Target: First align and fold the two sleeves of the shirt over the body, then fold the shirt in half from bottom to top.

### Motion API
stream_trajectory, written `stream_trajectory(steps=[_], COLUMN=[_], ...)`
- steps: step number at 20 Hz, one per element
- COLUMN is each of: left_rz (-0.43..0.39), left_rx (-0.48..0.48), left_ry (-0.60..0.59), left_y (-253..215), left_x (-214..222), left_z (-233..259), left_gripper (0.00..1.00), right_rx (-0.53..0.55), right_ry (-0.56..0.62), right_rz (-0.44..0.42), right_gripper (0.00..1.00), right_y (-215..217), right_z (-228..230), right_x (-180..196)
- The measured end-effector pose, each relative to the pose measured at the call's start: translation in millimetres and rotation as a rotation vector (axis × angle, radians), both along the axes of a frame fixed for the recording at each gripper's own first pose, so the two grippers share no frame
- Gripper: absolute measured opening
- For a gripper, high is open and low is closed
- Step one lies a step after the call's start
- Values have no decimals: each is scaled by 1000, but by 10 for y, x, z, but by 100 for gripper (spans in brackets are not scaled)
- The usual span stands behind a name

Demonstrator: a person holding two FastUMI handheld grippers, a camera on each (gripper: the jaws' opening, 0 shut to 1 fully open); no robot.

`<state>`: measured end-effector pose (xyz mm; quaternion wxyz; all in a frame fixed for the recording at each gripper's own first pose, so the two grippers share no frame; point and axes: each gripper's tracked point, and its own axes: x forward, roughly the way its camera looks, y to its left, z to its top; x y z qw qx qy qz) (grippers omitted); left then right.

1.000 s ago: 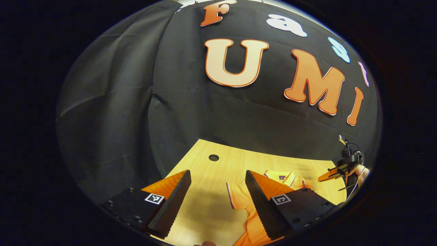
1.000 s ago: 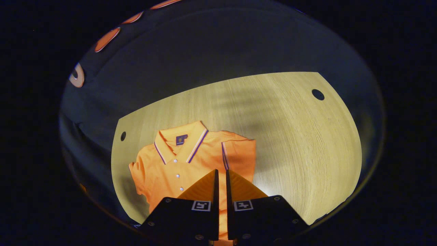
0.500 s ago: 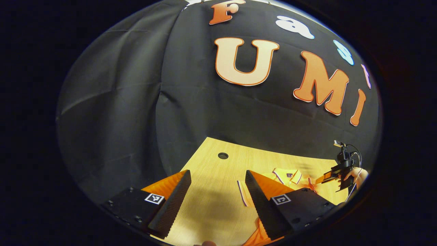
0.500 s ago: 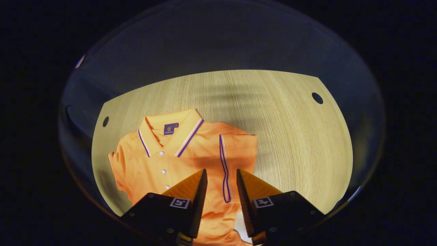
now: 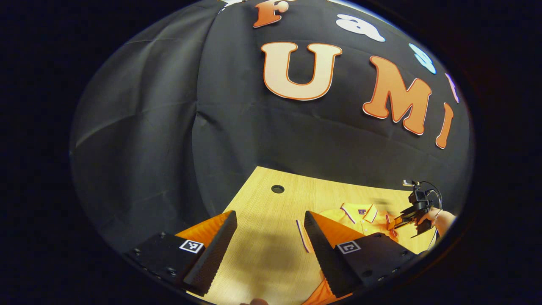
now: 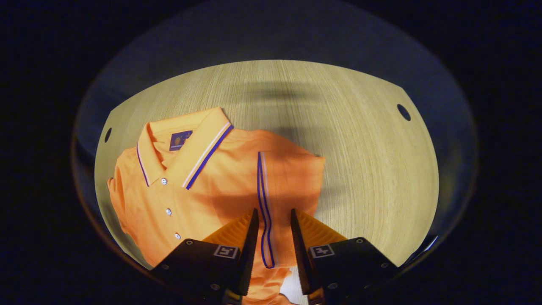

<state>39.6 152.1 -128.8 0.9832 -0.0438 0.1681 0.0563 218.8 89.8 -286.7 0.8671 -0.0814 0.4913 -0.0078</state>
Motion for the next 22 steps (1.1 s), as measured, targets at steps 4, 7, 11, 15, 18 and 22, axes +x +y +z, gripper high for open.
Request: stream_trajectory(steps=[4,7,11,15,18,22], left_rz=[-3,-6,-11,-18,-26,-30], left_rx=[7,-4,-24,-38,-46,-39], left_ry=[4,4,4,3,-1,-6], left_y=[-24,-39,-39,-6,8,76], left_x=[-15,-3,15,7,-19,-51], left_z=[-8,-22,-63,-73,-58,-46], left_gripper=[98,98,98,98,98,98], right_rx=[-11,11,104,150,205,210], right_ry=[-32,-61,-103,-140,-125,-91], right_rz=[-1,-9,47,150,178,186], right_gripper=[19,1,0,0,0,1], right_y=[-21,14,371,840,1161,1381], right_z=[59,178,453,751,764,599], right_x=[18,0,-122,-289,-368,-452])
